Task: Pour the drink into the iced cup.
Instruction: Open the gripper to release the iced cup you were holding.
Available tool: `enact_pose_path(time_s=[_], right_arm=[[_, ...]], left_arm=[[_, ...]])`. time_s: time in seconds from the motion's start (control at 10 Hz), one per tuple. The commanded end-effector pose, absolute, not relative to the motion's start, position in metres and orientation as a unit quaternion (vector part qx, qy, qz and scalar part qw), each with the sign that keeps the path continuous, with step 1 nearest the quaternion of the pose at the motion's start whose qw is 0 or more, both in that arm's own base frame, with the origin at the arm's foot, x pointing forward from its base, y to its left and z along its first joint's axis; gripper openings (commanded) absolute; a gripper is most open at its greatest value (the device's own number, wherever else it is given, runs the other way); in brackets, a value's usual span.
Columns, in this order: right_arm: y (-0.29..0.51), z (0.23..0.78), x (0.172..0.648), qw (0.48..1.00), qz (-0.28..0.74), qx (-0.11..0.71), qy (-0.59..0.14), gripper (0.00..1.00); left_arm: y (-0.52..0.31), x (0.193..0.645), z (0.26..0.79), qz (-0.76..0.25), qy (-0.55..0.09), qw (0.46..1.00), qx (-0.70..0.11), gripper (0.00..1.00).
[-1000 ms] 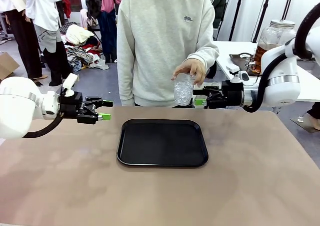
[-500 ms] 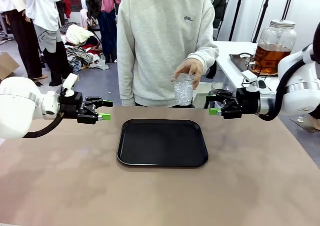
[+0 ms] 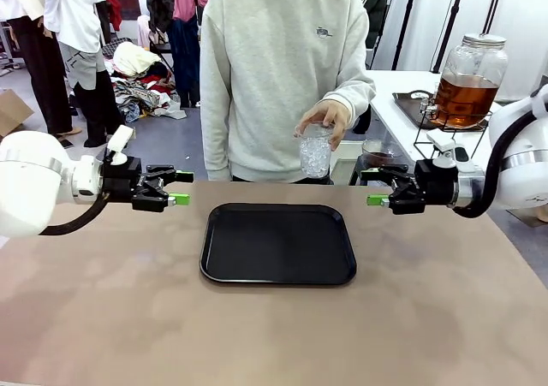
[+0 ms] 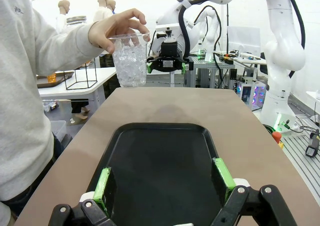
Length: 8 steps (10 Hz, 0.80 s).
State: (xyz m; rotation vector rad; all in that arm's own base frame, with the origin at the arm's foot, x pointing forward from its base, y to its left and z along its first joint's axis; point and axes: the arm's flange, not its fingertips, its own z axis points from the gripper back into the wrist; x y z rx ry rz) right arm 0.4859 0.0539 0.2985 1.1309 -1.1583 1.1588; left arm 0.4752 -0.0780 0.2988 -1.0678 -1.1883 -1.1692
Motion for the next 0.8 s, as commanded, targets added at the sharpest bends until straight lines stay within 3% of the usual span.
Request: enact_pose_path(time_s=[0.0,0.7], right_arm=[[0.0491,0.3015,0.4789,0.529,0.495,0.476,-0.498,1.0],[0.051,0.2995,0.4849,0.54,0.485,0.481,-0.491,1.0]], left_arm=[[-0.0789,0.475,0.3007,-0.492,-0.502,0.55,-0.451,1.0],[-0.0789,0.475,0.3007,-0.492,-0.502,0.55,-0.451,1.0]])
